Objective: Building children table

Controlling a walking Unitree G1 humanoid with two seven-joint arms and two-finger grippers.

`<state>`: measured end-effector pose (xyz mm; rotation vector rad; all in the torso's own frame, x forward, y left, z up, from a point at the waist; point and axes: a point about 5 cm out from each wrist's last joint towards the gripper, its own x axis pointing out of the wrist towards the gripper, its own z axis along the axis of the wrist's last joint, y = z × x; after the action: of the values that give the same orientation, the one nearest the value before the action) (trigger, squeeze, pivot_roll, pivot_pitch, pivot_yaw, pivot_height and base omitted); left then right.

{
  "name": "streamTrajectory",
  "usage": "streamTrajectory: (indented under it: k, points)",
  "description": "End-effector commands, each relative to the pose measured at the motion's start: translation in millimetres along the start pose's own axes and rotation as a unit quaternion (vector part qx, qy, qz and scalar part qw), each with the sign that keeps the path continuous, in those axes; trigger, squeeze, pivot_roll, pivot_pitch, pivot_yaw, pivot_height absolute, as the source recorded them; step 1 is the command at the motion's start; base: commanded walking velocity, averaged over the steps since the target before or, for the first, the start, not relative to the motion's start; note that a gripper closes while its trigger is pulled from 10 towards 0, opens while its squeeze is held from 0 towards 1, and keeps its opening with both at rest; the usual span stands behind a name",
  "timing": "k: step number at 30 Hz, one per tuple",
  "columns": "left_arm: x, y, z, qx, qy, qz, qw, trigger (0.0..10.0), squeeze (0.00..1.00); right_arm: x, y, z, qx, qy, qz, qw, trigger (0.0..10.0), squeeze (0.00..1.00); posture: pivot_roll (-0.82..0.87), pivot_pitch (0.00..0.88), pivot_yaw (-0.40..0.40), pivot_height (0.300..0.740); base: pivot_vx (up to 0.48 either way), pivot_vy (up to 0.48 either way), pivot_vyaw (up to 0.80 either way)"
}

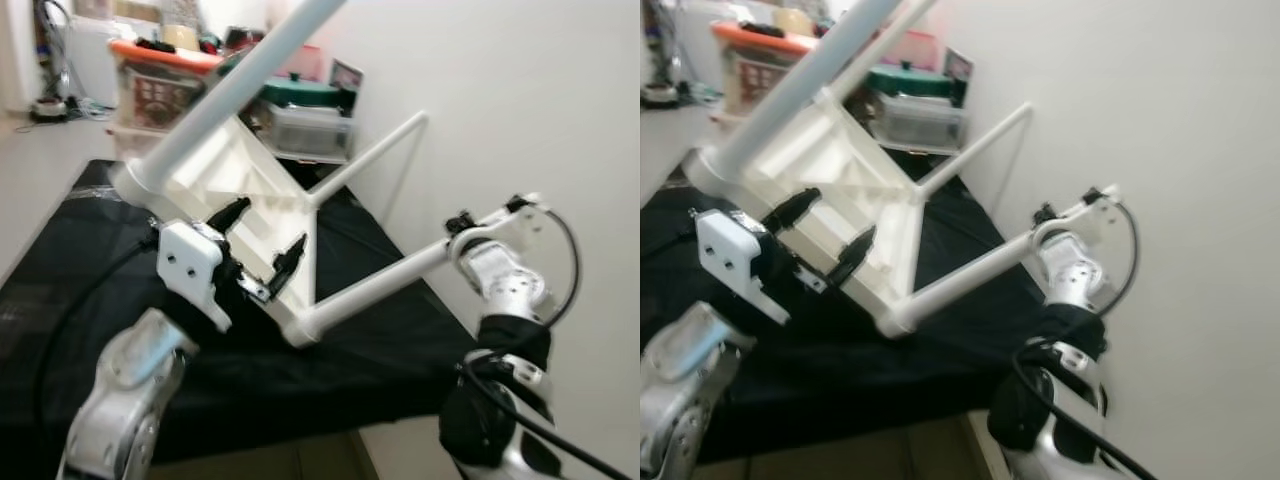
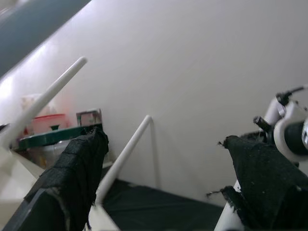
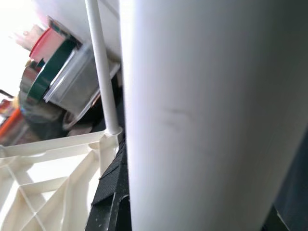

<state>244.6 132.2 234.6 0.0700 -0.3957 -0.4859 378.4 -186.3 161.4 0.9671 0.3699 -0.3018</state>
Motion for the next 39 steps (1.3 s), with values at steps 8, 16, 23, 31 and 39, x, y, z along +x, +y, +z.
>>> streamTrajectory:
  k: [8, 16, 23, 31, 39]
  points:
    - [1.2, -1.8, 4, 0.002, 0.011, -0.004, 1.000, 10.0, 0.00, 0.8, -50.8, -118, -0.074, 0.233, -0.101, 0.964, 0.0, 0.00, 0.11, 0.000, -0.163, 0.740, 0.000, 0.000, 0.00]
    - [1.5, -1.3, 5, 0.004, 0.013, -0.003, 1.000, 10.0, 0.00, 1.3, -47.4, -125, -0.100, 0.221, -0.131, 0.961, 10.0, 0.00, 0.12, 0.000, -0.168, 0.740, 0.000, 0.000, 0.00]
    - [-0.2, -1.1, 3, 0.005, 0.018, 0.003, 1.000, 10.0, 0.00, 5.8, -47.6, -89, -0.121, 0.151, -0.161, 0.968, 10.0, 1.00, 0.11, 0.000, -0.169, 0.740, 0.000, 0.000, 0.00]
    - [-1.5, -0.6, 0, 0.002, 0.027, 0.007, 1.000, 10.0, 0.00, -28.4, -53.5, -51, -0.110, 0.135, -0.143, 0.974, 10.0, 1.00, 0.07, 0.000, -0.143, 0.740, 0.000, 0.000, 0.00]
    - [-1.4, 0.2, -2, 0.000, 0.031, 0.007, 1.000, 10.0, 0.00, -54.6, -73.0, -41, -0.087, 0.135, -0.163, 0.973, 10.0, 1.00, 0.04, 0.000, -0.123, 0.740, 0.000, 0.000, 0.00]
